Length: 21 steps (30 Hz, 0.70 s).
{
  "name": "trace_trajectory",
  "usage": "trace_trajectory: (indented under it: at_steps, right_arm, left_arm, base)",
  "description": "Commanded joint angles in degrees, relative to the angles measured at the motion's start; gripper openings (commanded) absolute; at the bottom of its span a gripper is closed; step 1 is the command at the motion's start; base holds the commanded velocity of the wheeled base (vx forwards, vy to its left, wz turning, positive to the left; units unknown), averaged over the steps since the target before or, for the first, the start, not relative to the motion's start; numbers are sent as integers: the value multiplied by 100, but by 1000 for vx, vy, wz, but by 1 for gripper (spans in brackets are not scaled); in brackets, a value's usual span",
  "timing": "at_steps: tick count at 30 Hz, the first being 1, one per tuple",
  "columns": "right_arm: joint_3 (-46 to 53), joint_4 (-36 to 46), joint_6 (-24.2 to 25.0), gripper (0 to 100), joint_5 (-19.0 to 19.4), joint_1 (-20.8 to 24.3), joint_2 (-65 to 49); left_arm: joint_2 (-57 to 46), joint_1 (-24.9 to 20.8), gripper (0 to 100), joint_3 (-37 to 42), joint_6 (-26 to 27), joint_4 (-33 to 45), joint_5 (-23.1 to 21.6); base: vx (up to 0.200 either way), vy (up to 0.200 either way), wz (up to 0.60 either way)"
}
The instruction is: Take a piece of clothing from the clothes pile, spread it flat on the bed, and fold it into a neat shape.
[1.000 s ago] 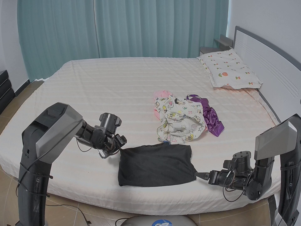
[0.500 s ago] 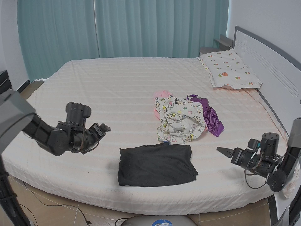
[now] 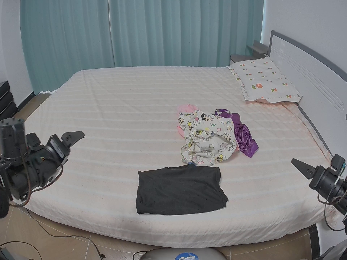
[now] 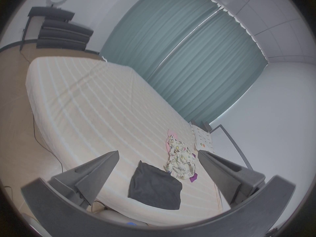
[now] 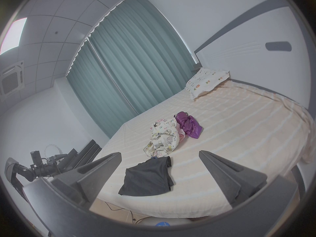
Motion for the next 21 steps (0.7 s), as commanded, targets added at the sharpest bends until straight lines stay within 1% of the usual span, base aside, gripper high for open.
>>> trace_trajectory:
  at_steps: [1,2,3,5,7,9,10,12,15,16,17,19,20,21]
  right_arm:
    - [157,2206,-355,100,131,-175,-3195]
    - [157,2311,-372,100,131,-175,-3291]
    - [157,2953,-513,100,131,-175,-3898]
    - [157,3656,-689,100,140,-167,-4610]
    - [157,4631,-926,100,140,-131,-5524]
    - [148,5334,-1163,100,131,-114,-6271]
    - [113,5712,-1277,100,149,-184,-6702]
    - [17,5871,-1260,100,193,-351,-6895]
    - [-1,5915,-1339,100,202,-448,-7106]
    - [8,5879,-1374,100,193,-465,-7106]
    - [17,5879,-1471,100,184,-465,-7106]
    - [43,5862,-1690,100,149,-465,-7106]
    - [43,5862,-1717,100,149,-465,-7106]
    - [69,5862,-2077,100,61,-465,-7106]
  left_arm:
    - [-2373,26,100,1412,857,-47,709]
    - [-2443,26,100,1439,892,-38,735]
    - [-2839,26,100,1711,1103,-38,902]
    - [-3243,26,100,2001,1322,-20,1069]
    - [-3762,26,100,2327,1639,76,1394]
    - [-4342,26,100,2564,1903,261,1658]
    - [-4887,26,100,2608,2131,534,1781]
    - [-5467,43,100,2599,2421,1008,1913]
    - [-6522,193,100,2599,3291,1957,2177]
    - [-6724,245,100,2617,3511,2107,2247]
    - [-6759,289,100,2625,3599,2142,2308]
    - [-6653,342,100,2590,3520,1922,2458]
    - [-6653,369,100,2590,3520,1878,2475]
    - [-6662,650,100,2590,3634,1711,2484]
  base:
    - [0,0,0]
    - [0,0,0]
    - [0,0,0]
    - [0,0,0]
    - [0,0,0]
    - [0,0,0]
    - [0,0,0]
    - [0,0,0]
    - [0,0,0]
    - [0,0,0]
    - [0,0,0]
    - [0,0,0]
    - [0,0,0]
    - [0,0,0]
